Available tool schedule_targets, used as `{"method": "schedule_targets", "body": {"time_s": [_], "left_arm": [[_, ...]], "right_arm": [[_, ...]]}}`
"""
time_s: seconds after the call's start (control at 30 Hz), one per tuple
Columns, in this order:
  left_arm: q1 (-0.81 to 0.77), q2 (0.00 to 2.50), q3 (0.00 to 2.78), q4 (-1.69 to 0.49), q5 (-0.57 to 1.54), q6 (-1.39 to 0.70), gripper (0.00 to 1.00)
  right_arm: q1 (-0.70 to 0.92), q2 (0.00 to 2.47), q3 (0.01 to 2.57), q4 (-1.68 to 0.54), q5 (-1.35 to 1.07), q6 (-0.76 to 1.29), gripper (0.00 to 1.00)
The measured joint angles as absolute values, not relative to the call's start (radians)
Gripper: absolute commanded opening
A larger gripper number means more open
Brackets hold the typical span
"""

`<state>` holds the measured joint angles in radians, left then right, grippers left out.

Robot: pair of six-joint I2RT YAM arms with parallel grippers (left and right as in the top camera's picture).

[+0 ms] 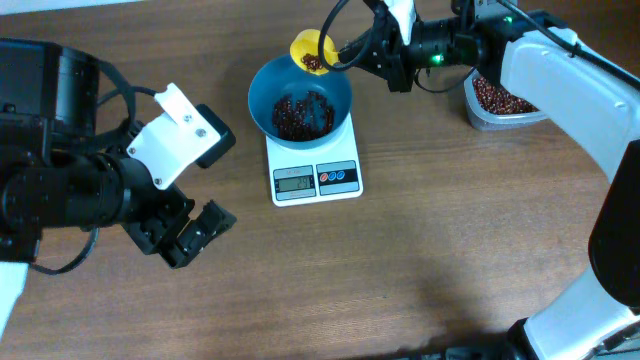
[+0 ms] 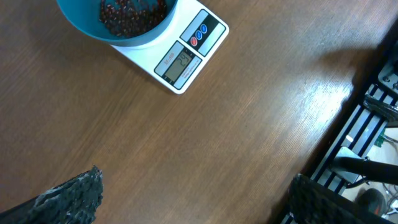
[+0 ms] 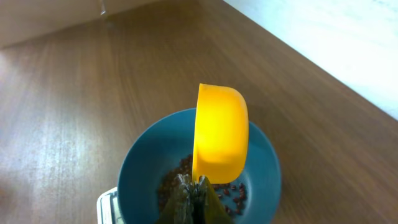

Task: Scoop item into bowl and weigh 50g on scale
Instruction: 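Tilt the scoop with the right gripper to pour beans into the bowl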

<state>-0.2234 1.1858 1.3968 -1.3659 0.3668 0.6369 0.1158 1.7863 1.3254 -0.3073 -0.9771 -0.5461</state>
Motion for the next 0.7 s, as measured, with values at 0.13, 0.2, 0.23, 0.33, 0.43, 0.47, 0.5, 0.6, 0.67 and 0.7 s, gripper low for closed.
{"method": "schedule_targets", "body": {"time_s": [0.13,0.2,0.23,0.33,0.43,0.47,0.5,0.6,0.67,0.7], "left_arm": [[-0.223,1.186,1.397,-1.365,0.367,0.637,0.99],[-0.223,1.186,1.397,-1.366,0.367,0.637,0.99],[-0.223,1.186,1.397,-1.365,0.366,0.637,0.99],[-0.223,1.186,1.397,-1.366,0.367,0.637,0.99],[-0.223,1.186,1.397,-1.366,0.367,0.637,0.99],[-0.223,1.186,1.397,-1.366,0.366,0.637,0.99],[-0.223,1.186,1.397,-1.365,0.367,0.637,0.99],[-0.223,1.186,1.397,-1.366,0.367,0.637,0.99],[-0.223,1.186,1.397,-1.366,0.367,0.637,0.99],[-0.223,1.186,1.397,-1.365,0.367,0.637,0.99]], "right_arm": [[0.087,1.786,1.325,-0.286,-0.998,-0.545,0.04],[0.079,1.786,1.325,-0.282,-1.014,-0.546,0.04],[0.078,1.786,1.325,-0.282,-1.028,-0.546,0.04],[0.078,1.786,1.325,-0.283,-1.056,-0.546,0.04],[0.083,1.787,1.325,-0.308,-1.068,-0.546,0.04],[0.083,1.787,1.325,-0.309,-1.068,-0.546,0.04],[0.083,1.787,1.325,-0.305,-1.068,-0.546,0.04],[0.086,1.787,1.325,-0.305,-1.069,-0.546,0.04],[0.086,1.787,1.325,-0.304,-1.069,-0.546,0.04],[0.086,1.787,1.325,-0.304,-1.069,-0.546,0.04]]}}
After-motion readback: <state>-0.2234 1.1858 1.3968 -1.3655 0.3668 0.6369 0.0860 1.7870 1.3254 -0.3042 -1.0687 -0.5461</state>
